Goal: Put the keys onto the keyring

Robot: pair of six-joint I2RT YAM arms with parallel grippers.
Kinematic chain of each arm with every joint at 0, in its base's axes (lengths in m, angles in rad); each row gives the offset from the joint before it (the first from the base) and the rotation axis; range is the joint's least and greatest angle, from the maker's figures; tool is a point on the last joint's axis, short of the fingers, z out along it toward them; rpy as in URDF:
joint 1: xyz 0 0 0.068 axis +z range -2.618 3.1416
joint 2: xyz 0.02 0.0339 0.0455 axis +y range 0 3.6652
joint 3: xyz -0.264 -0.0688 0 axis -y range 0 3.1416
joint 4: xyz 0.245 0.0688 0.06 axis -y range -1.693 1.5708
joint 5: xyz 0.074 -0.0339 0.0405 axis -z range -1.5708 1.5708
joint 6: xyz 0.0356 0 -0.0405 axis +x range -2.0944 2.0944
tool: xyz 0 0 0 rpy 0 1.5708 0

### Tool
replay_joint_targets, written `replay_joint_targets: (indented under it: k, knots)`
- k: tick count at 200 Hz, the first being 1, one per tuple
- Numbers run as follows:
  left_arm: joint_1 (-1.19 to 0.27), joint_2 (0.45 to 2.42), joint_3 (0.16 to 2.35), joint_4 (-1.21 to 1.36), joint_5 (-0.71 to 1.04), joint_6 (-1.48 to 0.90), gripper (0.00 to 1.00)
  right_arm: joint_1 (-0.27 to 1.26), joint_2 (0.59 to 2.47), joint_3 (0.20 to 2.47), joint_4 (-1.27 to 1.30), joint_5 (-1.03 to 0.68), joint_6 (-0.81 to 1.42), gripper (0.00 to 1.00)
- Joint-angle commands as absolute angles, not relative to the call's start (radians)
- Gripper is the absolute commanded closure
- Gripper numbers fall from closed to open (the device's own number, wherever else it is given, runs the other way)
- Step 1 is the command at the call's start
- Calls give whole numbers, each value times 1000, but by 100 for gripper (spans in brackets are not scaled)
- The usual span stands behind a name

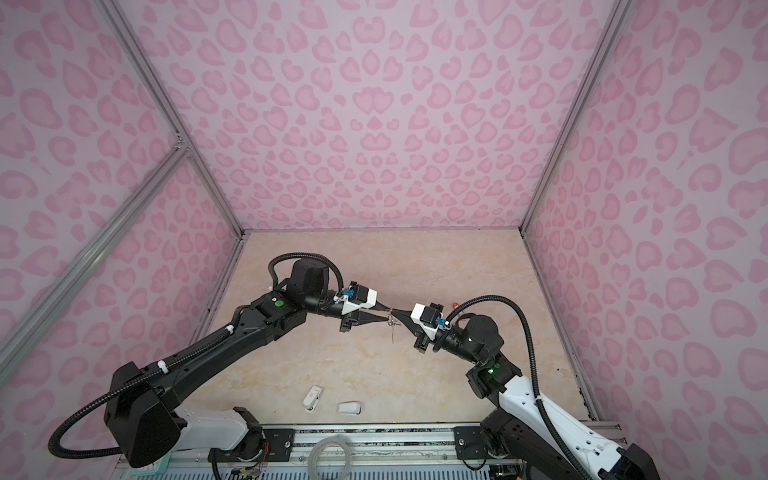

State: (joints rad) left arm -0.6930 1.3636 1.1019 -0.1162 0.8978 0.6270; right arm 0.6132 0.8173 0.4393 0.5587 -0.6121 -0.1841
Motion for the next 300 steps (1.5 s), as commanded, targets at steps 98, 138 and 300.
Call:
replay_joint_targets:
  k: [98,138,300]
  knots:
    - [-718,1325,1100,-86,859,633,97,621,824,449,565,-624,-197,100]
    - [-732,1318,1125,-129,777,658,97,621,788,467,443,-554,-244,79]
    - [-831,1423,1431,-627,403,932,97,621,783,584,191,-548,-376,77]
